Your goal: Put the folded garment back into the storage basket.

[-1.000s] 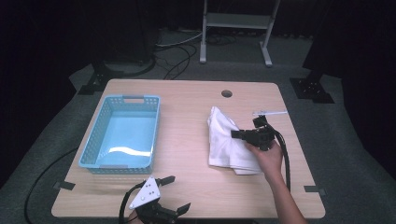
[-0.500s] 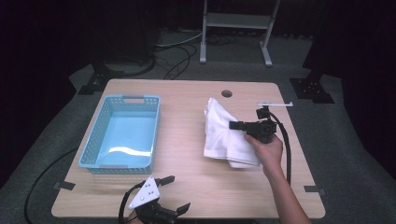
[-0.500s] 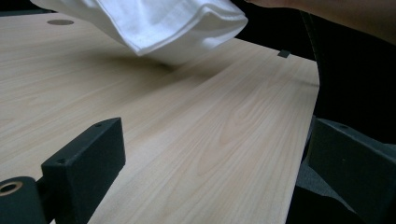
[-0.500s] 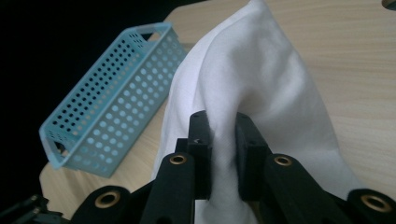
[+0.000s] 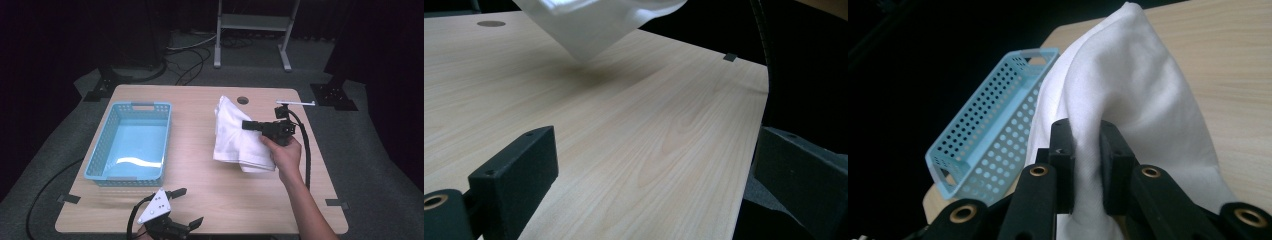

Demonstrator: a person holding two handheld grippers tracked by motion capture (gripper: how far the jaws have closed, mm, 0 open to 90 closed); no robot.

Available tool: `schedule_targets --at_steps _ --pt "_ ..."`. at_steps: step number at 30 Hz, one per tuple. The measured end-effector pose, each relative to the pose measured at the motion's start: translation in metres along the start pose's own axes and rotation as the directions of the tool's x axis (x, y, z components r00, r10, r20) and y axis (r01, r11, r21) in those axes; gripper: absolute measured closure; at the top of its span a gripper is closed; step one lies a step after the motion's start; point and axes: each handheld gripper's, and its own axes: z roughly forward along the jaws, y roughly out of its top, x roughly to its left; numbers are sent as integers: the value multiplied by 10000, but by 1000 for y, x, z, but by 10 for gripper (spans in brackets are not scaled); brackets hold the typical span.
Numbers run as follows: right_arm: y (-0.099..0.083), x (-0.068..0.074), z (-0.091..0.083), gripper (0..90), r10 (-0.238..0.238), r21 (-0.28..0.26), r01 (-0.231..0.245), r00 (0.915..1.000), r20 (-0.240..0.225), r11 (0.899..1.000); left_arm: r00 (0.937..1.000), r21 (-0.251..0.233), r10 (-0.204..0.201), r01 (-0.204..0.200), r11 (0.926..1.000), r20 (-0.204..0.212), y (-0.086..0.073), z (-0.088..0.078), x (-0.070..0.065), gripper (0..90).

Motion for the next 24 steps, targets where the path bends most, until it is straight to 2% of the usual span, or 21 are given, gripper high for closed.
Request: schedule_targets --at_steps 4,10,20,24 --pt "6 5 -1 797 90 -132 -92 9998 -182 9999 10000 18 9 -9 10000 2 0 0 0 41" --pt "15 16 0 796 -205 -185 201 9996 -198 9996 10000 29 29 -29 10000 -3 0 0 0 41" --pt "28 29 8 796 -224 -275 213 9989 -421 9994 10000 5 -23 23 10000 -22 0 -1 2 41" --pt "32 36 13 796 -390 -256 379 9983 -442 9990 10000 12 3 -3 10000 -26 0 -1 2 41"
